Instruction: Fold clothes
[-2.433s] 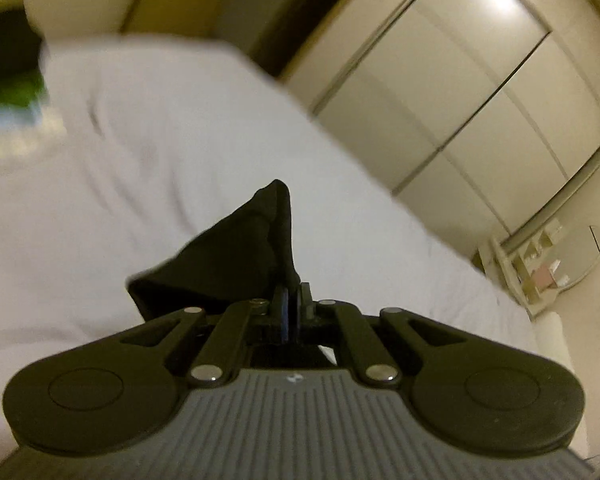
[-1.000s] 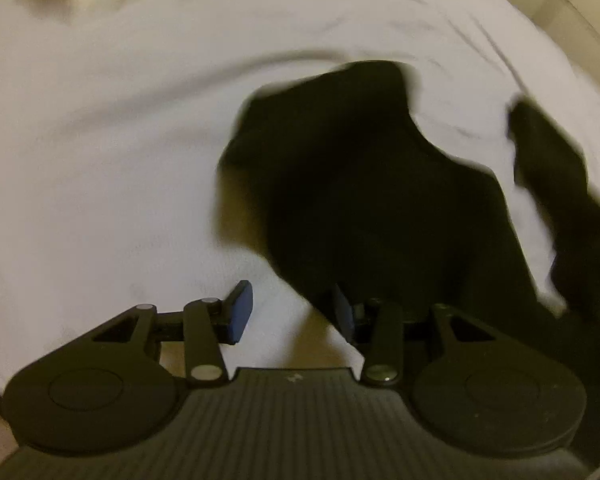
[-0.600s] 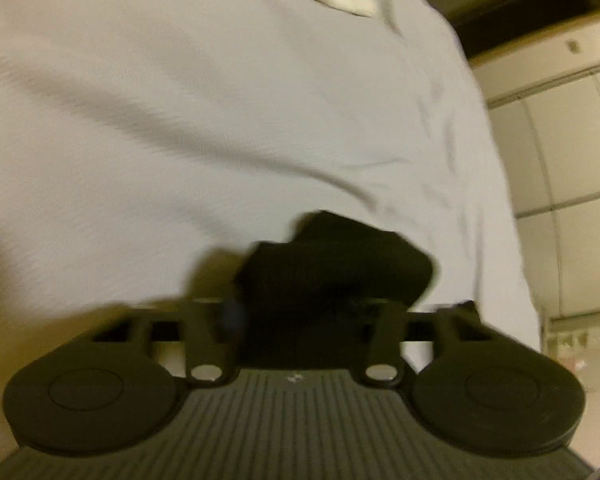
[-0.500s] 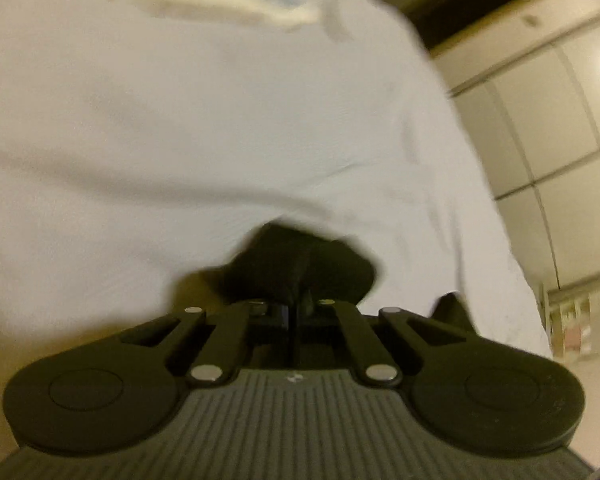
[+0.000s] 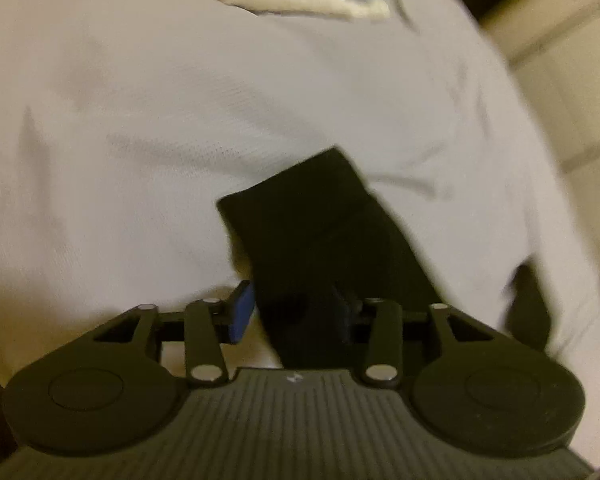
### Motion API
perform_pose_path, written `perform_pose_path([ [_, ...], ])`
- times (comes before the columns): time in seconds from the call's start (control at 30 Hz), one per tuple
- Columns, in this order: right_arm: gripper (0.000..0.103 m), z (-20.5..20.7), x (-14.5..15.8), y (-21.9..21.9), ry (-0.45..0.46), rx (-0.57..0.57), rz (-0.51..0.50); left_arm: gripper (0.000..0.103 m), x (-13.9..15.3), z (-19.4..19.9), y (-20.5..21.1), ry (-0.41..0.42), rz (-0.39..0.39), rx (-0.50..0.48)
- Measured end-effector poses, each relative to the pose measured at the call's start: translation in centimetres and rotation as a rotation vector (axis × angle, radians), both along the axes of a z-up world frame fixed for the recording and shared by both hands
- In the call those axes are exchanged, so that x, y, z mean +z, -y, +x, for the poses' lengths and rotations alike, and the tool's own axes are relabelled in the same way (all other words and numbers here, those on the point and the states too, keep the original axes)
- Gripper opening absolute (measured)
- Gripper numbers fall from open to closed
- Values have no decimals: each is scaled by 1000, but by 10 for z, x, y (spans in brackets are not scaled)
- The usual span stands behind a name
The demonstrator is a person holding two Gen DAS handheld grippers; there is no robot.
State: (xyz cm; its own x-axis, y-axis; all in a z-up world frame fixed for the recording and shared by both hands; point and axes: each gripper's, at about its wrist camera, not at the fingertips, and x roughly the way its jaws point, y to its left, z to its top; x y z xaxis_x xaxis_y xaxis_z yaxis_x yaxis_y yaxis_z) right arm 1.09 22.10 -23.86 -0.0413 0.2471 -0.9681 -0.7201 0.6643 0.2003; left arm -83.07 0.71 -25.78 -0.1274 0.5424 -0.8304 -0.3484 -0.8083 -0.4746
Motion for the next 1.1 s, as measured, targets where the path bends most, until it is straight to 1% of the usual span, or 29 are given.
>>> perform_pose_path([
  [0.03,30,0,-1,0,-3,-5,-2,63,-3,0,-1,1,-1,16],
  [0.07,30,0,-2,1,-5,-13,-1,64,-7,0,-4,-1,-15,25],
  [0.13,30,2,-5,3,-14,-37,4,58,-21,-3,-16,12,-61,26],
  [0.17,31,2,-7,4,-18,-48,7,36,-28,-3,-20,5,-82,22],
  [0.2,29,3,-7,5,-15,-54,12,13,-30,-3,-25,-15,-95,8],
  [0.23,15,2,-6,5,-10,-57,18,4,-29,-2,-31,-37,-106,-11],
  [0.27,9,0,-2,5,19,-39,23,3,-24,0,-35,-66,-113,-35],
  [0.33,6,-4,7,5,77,-2,34,3,-8,5,-38,-135,-117,-89],
  [0.37,5,-7,14,7,105,12,46,3,-3,3,-38,-159,-102,-106],
  [0.4,5,-8,21,9,132,26,58,3,1,1,-36,-173,-86,-119],
  [0.43,4,-8,26,13,153,30,67,3,4,2,-32,-183,-89,-130],
  [0.5,3,-5,28,20,165,35,63,5,-4,7,-32,-195,-160,-169],
  [0.53,3,-4,27,22,168,39,51,6,-13,11,-35,-200,-217,-197],
  [0.57,5,-3,24,25,170,44,38,11,-14,18,-36,-201,-269,-219],
  [0.6,8,-4,17,24,167,51,15,14,-12,24,-36,-207,-298,-224],
  [0.63,18,-5,9,20,147,63,-21,14,-12,28,-36,-217,-320,-221],
  [0.67,36,-6,1,17,131,75,-56,17,-7,31,-36,-228,-333,-216],
  [0.7,46,-8,1,13,148,94,-76,22,-1,34,-35,-239,-342,-210],
  [0.73,62,-12,7,11,203,127,-94,24,7,35,-34,-246,-344,-203],
  [0.77,68,-15,15,11,240,141,-92,24,14,36,-32,-250,-342,-195],
  [0.83,68,-19,30,11,313,169,-89,24,32,42,-27,-234,-329,-198],
  [0.87,69,-21,37,12,347,180,-84,24,41,49,-28,-224,-308,-214],
  [0.9,69,-21,46,13,339,161,-48,24,48,57,-32,-215,-281,-237],
  [0.93,69,-23,52,12,312,148,-9,25,52,67,-40,-205,-260,-272],
  [1.0,69,-43,57,-2,277,210,41,26,55,91,-63,-189,-226,-368],
  [1.07,69,-64,62,-17,240,276,91,26,47,111,-98,-179,-201,-489],
  [1.1,68,-82,59,-29,217,355,105,26,41,120,-118,-168,-192,-540],
])
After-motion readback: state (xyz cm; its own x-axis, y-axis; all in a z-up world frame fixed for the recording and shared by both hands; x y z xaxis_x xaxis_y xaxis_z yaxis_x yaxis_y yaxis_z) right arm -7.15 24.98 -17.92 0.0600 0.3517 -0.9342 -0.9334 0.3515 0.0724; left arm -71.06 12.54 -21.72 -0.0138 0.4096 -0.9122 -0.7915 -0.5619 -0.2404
